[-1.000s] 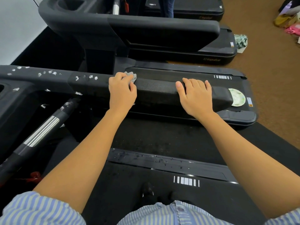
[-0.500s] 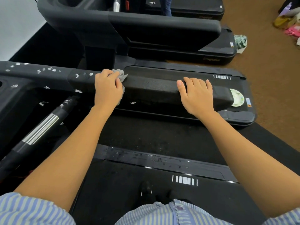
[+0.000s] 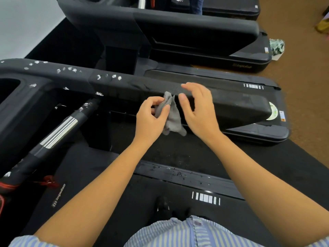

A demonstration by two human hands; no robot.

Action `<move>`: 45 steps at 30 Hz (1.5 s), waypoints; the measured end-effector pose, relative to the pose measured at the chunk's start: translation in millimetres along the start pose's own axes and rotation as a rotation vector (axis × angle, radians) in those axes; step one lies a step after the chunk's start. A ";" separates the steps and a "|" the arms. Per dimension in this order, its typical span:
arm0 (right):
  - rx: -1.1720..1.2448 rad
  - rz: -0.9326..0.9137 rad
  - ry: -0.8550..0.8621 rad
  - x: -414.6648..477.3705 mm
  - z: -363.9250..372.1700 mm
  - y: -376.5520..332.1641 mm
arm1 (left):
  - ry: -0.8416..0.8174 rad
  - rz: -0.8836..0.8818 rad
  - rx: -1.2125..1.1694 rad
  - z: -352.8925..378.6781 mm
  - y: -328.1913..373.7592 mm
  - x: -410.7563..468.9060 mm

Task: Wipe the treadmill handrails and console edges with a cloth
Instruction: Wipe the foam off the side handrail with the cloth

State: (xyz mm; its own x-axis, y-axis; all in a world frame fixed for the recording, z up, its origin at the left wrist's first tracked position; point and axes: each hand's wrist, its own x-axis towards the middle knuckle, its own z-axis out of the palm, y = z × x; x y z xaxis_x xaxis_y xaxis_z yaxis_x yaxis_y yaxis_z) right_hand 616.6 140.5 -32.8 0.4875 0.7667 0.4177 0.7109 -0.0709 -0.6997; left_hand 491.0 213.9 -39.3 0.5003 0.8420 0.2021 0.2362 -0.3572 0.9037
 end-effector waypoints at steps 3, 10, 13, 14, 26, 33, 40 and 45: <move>0.179 0.048 -0.246 -10.1 12.1 -19.2 | -0.016 -0.274 -0.313 0.1 2.7 -5.6; 0.065 -0.067 -0.328 -7.3 20.4 -11.4 | -0.133 -0.374 -0.386 -28.9 -7.6 -2.1; -0.166 -0.357 -0.219 1.0 24.3 0.4 | -0.025 0.003 0.168 -52.0 -19.0 17.7; -0.240 -0.455 -0.194 4.8 26.0 7.0 | 0.006 0.106 0.293 -60.0 -20.9 27.1; -0.848 -0.911 -0.424 12.7 63.1 43.9 | -0.230 0.332 0.728 -68.3 -37.4 78.6; -0.821 -0.975 -0.375 16.4 60.7 44.0 | -0.242 0.337 0.710 -73.7 -40.0 79.3; -0.992 -1.035 -0.426 17.4 68.6 48.8 | -0.198 0.323 0.676 -71.5 -40.1 80.5; -1.018 -1.073 -0.533 20.0 80.6 43.8 | -0.193 0.332 0.674 -71.1 -40.9 81.1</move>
State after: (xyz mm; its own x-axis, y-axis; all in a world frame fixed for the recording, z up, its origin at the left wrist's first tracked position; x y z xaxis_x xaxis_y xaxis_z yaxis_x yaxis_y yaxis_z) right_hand 616.6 204.2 -101.9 -0.5212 0.8522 0.0453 0.7312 0.4186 0.5387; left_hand 462.8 325.6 -33.0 0.7553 0.5845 0.2965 0.4735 -0.7994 0.3697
